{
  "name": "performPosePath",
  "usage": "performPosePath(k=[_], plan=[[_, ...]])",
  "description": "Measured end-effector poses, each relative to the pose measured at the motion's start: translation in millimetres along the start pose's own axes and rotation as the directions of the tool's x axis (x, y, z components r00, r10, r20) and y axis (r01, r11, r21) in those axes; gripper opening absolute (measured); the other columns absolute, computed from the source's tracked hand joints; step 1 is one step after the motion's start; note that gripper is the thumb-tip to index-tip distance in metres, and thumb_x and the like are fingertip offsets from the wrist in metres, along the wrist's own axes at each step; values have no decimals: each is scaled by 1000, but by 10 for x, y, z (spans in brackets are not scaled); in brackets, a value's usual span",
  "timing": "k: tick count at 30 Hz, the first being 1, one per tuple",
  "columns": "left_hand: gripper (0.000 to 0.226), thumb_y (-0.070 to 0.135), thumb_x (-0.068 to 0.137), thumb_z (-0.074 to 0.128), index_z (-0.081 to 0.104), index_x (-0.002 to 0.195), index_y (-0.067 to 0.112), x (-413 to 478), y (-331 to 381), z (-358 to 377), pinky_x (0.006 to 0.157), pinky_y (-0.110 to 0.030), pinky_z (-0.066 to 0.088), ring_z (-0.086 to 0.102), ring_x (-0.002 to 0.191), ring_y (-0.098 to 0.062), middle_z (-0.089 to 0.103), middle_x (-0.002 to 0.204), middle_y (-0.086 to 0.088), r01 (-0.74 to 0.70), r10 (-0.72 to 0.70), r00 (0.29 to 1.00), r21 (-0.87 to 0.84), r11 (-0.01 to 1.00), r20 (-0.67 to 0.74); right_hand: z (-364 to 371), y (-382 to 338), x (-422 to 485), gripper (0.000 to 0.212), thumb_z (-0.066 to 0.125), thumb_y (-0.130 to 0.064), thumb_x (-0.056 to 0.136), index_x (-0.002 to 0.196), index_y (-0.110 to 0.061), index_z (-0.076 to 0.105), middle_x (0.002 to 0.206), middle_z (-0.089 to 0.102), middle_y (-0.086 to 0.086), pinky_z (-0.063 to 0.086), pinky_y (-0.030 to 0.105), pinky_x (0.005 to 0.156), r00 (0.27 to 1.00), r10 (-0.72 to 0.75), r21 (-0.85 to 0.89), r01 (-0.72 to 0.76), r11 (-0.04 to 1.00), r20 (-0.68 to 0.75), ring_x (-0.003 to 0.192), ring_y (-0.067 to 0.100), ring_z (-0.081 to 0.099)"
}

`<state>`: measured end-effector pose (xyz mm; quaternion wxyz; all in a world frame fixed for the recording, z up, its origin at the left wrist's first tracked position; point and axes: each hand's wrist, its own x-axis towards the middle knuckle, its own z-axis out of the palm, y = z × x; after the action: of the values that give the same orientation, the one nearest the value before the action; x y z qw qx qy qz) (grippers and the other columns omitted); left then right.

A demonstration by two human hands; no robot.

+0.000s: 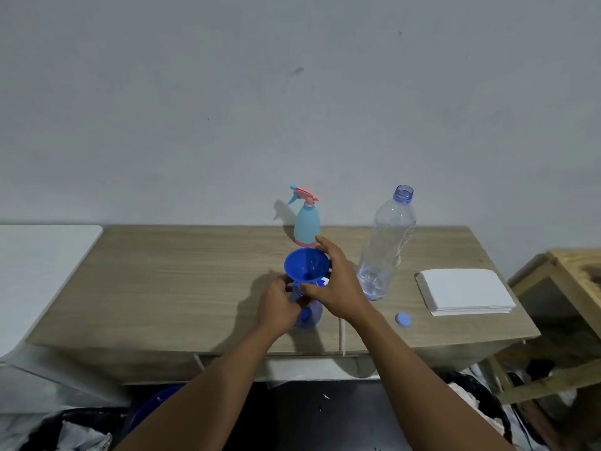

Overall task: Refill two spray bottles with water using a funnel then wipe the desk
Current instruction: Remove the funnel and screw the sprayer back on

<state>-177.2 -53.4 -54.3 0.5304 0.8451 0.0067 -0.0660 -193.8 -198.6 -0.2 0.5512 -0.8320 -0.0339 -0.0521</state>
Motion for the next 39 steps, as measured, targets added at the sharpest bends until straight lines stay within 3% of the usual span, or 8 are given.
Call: performPosePath(k=[5,9,12,16,23,26,31,39], plan=[[31,32,76,82,67,100,19,2,-5,-18,75,-32,55,69,85,-12,72,91,5,0,0,1000,3,1000,-8,49,-32,27,99,89,-21,68,149,-28,32,133,51,-9,53,32,99,999,-14,6,14,1000,-49,124,11,53],[24,20,77,81,65,94,26,-21,2,-71,66,-18,48,63,76,-1,67,81,13,-16,16,999,6,1000,-37,82,-60,77,110,91,-24,62,150,-31,26,128,54,-2,58,31,89,983,52,131,-30,991,-173,112,12,61],[37,18,73,83,70,107,17,1,-80,-190,79,-31,54,67,89,-15,71,97,1,-36,38,996,29,999,-82,39,-79,129,102,90,-14,67,147,-31,29,122,56,1,59,33,87,952,147,286,-67,956,-269,108,10,64],[43,21,67,88,70,106,20,64,-212,-390,84,-38,55,67,90,-17,71,99,1,-24,33,989,63,998,-146,-13,24,138,98,89,-25,66,143,-37,29,125,51,-1,58,38,73,938,236,310,-152,938,-254,104,20,67],[45,18,70,88,68,110,14,137,-359,-594,78,-24,49,66,92,-17,70,104,-1,-20,29,980,49,999,-199,198,511,-47,78,93,-18,61,122,-21,44,120,58,-1,54,19,76,953,301,-22,-302,953,-43,95,11,64],[45,21,72,87,67,112,15,132,-363,-592,76,-19,47,64,94,-15,69,104,2,-29,37,981,43,999,-191,344,699,-73,68,91,-24,62,118,-21,54,116,59,-5,48,22,78,949,306,-247,-280,928,76,99,13,60],[47,21,74,86,65,116,13,114,-342,-592,80,-23,49,62,94,-12,66,104,4,-32,35,979,19,999,-200,545,796,-53,75,83,-46,62,129,-26,56,121,60,4,49,40,95,935,299,-542,-153,826,191,111,24,56],[45,23,74,85,64,114,21,107,-361,-595,78,-17,47,62,97,-6,66,103,10,-14,8,983,-30,999,-181,676,961,-106,83,89,-47,56,128,-25,52,122,57,1,52,36,94,920,355,-545,-214,811,165,112,21,55]])
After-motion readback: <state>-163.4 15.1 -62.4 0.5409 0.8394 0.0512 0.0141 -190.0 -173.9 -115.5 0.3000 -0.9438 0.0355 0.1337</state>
